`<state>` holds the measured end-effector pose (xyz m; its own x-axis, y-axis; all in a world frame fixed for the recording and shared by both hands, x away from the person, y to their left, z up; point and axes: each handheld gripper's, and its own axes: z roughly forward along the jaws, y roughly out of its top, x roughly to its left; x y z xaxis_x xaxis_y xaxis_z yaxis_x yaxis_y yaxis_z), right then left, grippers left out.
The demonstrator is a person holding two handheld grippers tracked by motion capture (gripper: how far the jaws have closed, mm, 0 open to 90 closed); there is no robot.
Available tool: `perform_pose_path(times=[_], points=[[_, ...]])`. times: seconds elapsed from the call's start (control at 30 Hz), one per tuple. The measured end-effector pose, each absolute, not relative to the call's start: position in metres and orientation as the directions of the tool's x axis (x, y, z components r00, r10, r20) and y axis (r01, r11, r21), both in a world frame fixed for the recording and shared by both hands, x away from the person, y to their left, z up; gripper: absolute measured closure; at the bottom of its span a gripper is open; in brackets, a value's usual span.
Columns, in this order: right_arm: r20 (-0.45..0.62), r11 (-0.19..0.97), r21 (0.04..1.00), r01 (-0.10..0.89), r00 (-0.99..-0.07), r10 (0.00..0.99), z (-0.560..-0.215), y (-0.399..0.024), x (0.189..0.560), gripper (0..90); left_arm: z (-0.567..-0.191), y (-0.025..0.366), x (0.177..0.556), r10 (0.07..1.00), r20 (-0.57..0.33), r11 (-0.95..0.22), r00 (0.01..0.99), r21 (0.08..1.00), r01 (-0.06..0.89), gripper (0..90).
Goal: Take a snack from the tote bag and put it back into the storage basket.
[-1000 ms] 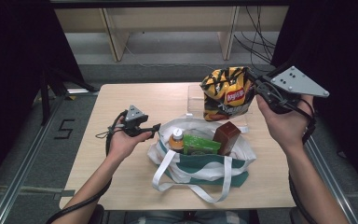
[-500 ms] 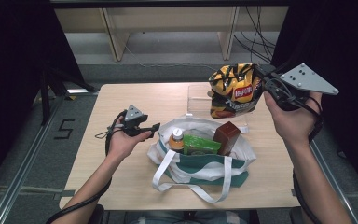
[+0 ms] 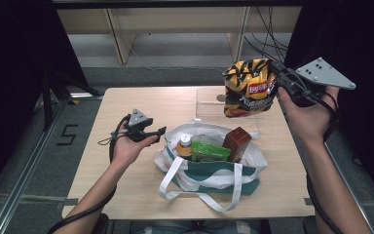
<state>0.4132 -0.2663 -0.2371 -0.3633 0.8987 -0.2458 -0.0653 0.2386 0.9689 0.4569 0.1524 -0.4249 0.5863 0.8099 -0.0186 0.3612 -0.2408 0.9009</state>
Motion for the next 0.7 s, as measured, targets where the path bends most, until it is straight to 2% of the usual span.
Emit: perform_pose_path(times=[0.7], points=[[-0.224,0.233,0.972,-0.008,-0.313,0.923,-0.242,-0.264,0.465,90.0,-0.423,0.158,0.458,0.821,-0.024,-0.222,0.570,0.907,0.357,36.7]])
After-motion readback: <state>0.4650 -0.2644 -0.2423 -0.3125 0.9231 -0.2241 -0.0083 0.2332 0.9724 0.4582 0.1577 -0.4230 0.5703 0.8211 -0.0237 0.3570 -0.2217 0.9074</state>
